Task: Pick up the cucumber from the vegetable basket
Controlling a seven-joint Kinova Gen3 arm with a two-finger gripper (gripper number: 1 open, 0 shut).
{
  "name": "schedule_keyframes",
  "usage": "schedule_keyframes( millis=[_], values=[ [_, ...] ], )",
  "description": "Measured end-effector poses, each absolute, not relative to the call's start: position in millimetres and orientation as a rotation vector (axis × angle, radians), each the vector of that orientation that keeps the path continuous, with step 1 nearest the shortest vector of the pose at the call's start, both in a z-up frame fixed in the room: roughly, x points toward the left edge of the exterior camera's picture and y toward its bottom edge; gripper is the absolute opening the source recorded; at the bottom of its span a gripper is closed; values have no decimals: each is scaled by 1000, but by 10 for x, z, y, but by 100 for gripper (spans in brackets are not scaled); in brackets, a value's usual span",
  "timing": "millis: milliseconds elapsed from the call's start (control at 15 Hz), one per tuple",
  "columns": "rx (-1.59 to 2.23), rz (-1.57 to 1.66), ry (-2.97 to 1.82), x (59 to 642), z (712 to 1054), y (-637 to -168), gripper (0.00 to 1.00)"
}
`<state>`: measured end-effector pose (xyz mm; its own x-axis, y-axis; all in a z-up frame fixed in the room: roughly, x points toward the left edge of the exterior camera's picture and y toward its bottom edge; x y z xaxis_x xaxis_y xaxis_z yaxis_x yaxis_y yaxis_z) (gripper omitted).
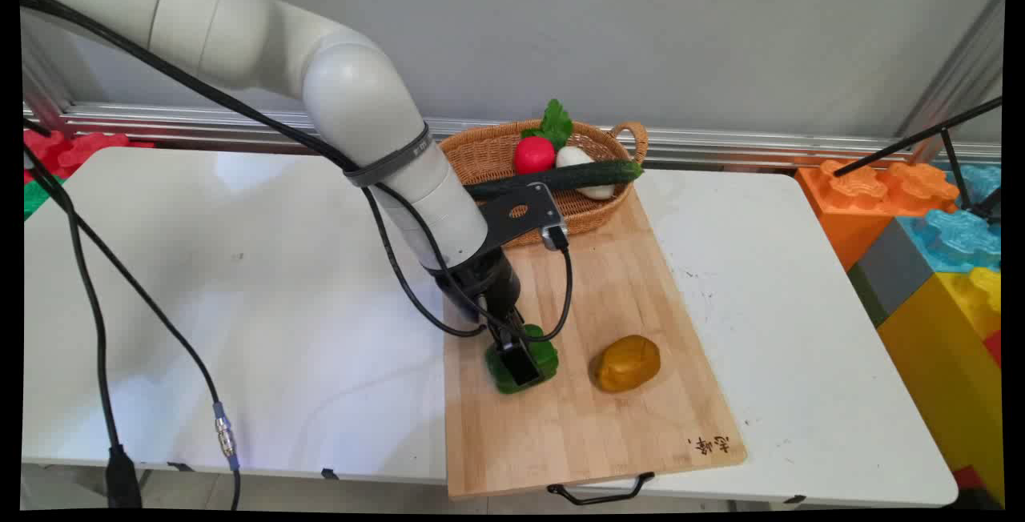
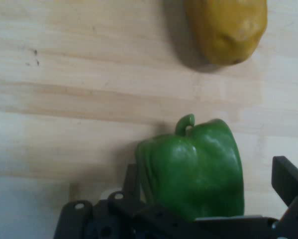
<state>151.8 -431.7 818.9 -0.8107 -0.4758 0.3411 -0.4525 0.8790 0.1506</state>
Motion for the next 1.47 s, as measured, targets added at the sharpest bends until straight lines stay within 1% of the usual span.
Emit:
schedule_keyframes(
  millis=[267, 533, 733, 933, 1200, 1467],
  values=[
    [657, -44, -2663, 1460, 8341, -4399, 100],
    [587, 62, -2660, 1484, 8616, -4654, 100],
    [520, 205, -2649, 1549, 8893, -4994, 100],
    [461, 355, -2641, 1630, 9095, -5346, 100],
    [413, 458, -2658, 1760, 9128, -5708, 100],
    [353, 500, -2688, 1836, 8959, -6039, 100]
  ],
)
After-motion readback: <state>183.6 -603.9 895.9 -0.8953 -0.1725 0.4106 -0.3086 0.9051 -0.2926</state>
